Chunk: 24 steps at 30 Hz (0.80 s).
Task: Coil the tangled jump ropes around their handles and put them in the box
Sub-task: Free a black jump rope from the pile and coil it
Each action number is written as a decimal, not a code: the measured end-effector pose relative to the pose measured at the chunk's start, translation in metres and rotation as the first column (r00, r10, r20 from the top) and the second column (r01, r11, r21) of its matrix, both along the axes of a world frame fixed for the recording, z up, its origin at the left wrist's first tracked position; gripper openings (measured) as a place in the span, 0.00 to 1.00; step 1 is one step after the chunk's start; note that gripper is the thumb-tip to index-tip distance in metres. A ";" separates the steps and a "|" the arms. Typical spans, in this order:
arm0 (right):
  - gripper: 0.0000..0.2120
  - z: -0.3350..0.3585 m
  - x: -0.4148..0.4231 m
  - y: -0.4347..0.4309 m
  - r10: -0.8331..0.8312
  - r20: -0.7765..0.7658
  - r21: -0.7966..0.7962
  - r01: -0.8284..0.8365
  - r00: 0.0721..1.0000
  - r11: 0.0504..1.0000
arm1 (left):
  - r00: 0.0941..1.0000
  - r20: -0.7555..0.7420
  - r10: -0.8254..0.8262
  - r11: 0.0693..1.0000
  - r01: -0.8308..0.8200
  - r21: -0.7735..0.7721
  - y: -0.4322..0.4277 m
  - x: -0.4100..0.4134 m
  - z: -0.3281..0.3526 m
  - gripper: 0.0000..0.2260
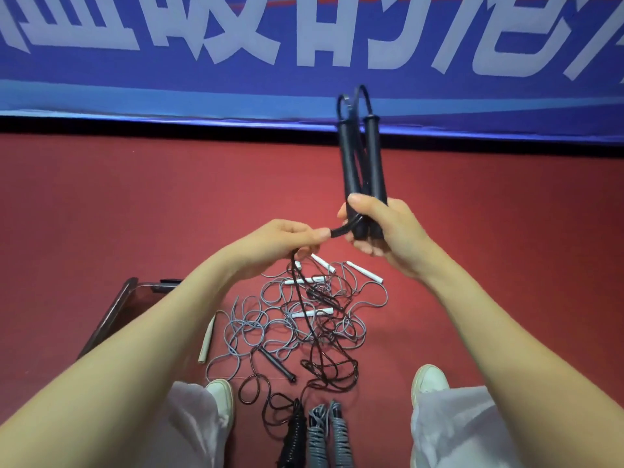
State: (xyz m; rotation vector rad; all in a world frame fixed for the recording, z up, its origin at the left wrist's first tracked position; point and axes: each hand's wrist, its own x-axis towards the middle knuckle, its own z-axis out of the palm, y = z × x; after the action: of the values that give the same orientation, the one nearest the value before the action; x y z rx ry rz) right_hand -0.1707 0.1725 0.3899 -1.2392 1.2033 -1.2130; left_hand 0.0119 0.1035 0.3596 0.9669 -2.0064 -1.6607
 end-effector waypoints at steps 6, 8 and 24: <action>0.12 -0.004 0.003 0.018 0.475 -0.120 0.158 -0.456 0.872 0.876 | 0.980 0.129 -0.150 0.988 0.144 0.053 -0.011 0.010 -0.019 0.20; 0.17 -0.007 0.004 0.023 0.609 -0.197 0.291 -0.547 0.769 0.785 | 0.965 0.205 -0.162 0.985 0.146 0.092 -0.029 0.021 -0.037 0.08; 0.18 -0.042 -0.012 0.004 0.198 -0.967 0.195 0.038 -0.160 0.980 | 0.932 0.349 -0.101 0.988 0.134 -0.073 0.002 -0.024 -0.008 0.09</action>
State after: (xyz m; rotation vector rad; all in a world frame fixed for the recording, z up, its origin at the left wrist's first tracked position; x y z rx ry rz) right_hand -0.1829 0.1761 0.3480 -2.1852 2.1847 0.4223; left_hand -0.0119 0.1054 0.3520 1.1923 -2.3900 -1.5194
